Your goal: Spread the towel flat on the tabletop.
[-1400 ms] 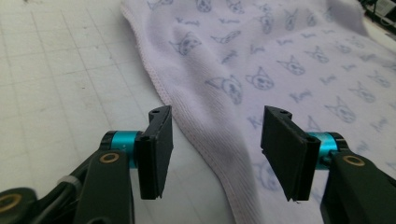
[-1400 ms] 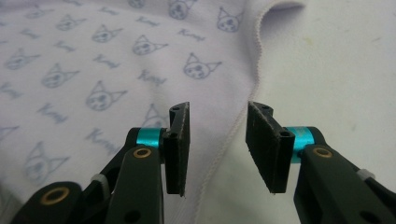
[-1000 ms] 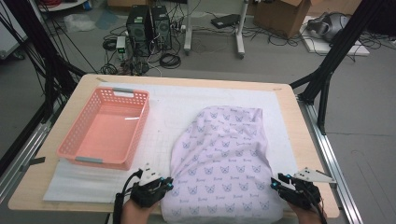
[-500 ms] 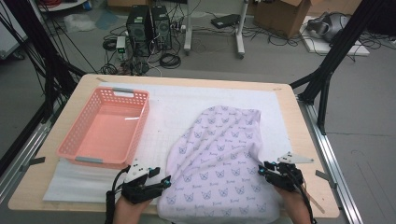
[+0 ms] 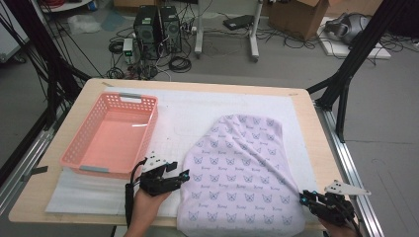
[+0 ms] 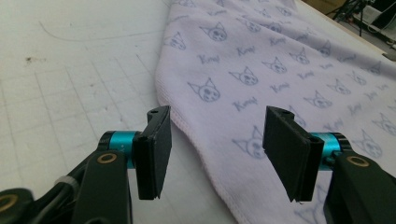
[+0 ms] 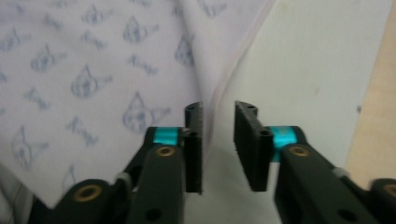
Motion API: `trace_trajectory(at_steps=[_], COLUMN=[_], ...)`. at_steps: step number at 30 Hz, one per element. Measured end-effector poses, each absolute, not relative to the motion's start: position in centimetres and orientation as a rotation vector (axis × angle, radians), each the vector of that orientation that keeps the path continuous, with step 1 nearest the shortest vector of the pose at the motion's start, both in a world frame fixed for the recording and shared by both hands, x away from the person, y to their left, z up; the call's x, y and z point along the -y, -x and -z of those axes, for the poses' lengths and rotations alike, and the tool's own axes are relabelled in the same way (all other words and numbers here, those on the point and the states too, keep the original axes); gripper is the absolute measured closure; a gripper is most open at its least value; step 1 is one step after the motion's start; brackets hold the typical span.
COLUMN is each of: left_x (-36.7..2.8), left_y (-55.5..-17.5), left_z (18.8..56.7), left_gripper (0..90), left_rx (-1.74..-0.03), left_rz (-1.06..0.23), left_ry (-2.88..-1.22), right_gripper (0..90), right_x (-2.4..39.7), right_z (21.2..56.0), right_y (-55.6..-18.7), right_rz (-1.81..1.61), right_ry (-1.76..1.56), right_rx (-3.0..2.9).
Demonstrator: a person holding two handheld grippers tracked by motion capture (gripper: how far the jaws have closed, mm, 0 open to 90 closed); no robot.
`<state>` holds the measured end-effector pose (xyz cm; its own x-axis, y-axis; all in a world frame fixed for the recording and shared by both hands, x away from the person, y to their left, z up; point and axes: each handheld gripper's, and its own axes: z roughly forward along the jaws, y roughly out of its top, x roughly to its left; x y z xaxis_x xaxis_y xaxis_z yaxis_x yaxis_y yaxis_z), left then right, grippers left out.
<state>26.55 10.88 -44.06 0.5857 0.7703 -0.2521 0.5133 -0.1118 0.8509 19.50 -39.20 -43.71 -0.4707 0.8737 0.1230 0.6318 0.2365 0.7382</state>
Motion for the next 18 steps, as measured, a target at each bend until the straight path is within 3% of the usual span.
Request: trace_trajectory(at_steps=[11,18], left_x=[-10.3,-9.6], left_y=[-30.0,-31.8], left_z=[44.0,43.8], left_gripper=[42.9,43.9], left_rx=[-1.052,-1.094], left_rz=[-0.304,-0.268], left_ry=[-1.769,-1.772], right_gripper=[60.8,59.0], right_x=[37.2,36.9], right_z=[43.1,42.9], right_y=[-24.4,-25.3], right_rz=[-1.106,-1.137], right_ry=[-1.349,-1.338], right_rx=[-2.141,-2.148])
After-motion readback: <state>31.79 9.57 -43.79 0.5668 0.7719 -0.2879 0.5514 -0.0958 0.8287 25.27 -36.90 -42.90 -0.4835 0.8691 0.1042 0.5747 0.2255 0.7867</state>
